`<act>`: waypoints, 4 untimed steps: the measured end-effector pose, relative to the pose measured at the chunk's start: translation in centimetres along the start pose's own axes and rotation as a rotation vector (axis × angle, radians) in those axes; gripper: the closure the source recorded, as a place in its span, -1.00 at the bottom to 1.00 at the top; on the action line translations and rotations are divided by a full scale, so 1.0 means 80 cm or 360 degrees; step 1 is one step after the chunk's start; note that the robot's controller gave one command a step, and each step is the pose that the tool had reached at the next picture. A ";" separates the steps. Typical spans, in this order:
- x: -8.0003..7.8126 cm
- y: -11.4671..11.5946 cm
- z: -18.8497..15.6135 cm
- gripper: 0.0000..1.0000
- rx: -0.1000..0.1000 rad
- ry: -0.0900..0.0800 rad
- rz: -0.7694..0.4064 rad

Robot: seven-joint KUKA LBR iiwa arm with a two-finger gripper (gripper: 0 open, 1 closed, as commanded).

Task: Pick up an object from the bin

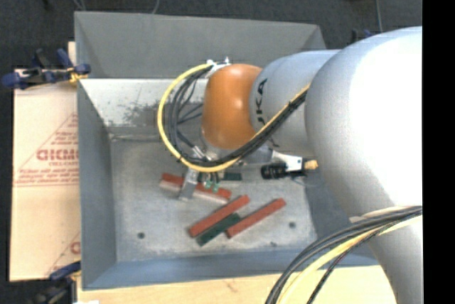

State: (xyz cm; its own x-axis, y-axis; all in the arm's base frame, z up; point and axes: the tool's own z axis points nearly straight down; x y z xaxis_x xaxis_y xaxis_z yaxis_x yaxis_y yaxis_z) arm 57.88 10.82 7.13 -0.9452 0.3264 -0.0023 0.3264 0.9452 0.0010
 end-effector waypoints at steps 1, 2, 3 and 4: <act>0.000 0.000 0.000 1.00 0.0000 0.0000 0.0001; 0.000 0.000 -0.002 1.00 0.0000 0.0000 0.0001; 0.002 -0.001 -0.014 1.00 0.0004 0.0009 0.0002; 0.002 -0.002 -0.042 1.00 0.0005 0.0011 0.0003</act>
Offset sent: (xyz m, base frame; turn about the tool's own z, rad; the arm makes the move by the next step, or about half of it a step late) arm 0.0001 0.0000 0.0212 0.0000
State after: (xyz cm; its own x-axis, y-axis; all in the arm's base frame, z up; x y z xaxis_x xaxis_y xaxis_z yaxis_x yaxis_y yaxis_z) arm 57.66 10.74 10.48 -0.9446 0.3281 0.0049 0.3281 0.9447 -0.0020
